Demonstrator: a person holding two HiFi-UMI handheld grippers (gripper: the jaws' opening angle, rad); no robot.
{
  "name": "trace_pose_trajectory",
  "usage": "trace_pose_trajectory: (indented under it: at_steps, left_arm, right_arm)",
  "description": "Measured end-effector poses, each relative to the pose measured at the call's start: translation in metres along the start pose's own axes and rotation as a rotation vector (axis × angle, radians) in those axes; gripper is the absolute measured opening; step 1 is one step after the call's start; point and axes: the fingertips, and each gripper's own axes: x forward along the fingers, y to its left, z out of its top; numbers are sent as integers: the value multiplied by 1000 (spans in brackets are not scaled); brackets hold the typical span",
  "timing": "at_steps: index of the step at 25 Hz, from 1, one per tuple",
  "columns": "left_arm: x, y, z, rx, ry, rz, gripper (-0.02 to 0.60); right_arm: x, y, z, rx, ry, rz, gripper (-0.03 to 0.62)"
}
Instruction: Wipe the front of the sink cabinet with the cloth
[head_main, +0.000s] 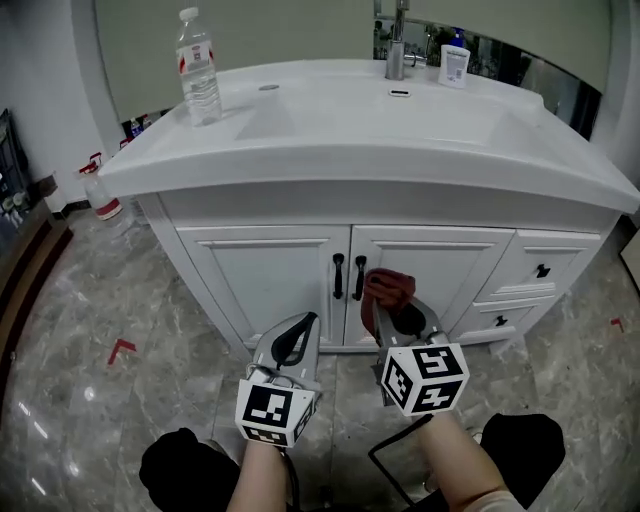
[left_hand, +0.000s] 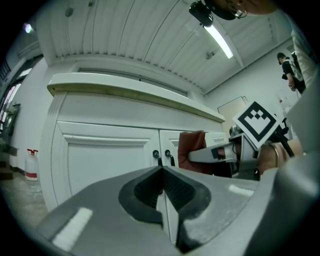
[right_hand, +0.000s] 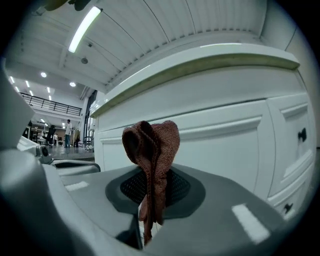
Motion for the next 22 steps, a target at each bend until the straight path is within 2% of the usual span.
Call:
trace_pose_trajectory:
  at_steps: [5, 11, 17, 22]
  left_arm:
    - [10, -16, 8, 6, -10, 35, 0]
    - [13, -22, 4, -18, -6, 73, 0]
    - [18, -28, 3, -102, -38, 83, 0]
    - [29, -49, -3, -129, -36, 66, 0]
  right_arm:
    - [8, -1, 43, -72, -40, 66, 83]
    - [31, 4, 53, -101, -46, 104, 84]
    - [35, -9, 54, -58, -49, 105, 84]
    - [24, -41, 54, -13, -29, 86, 86]
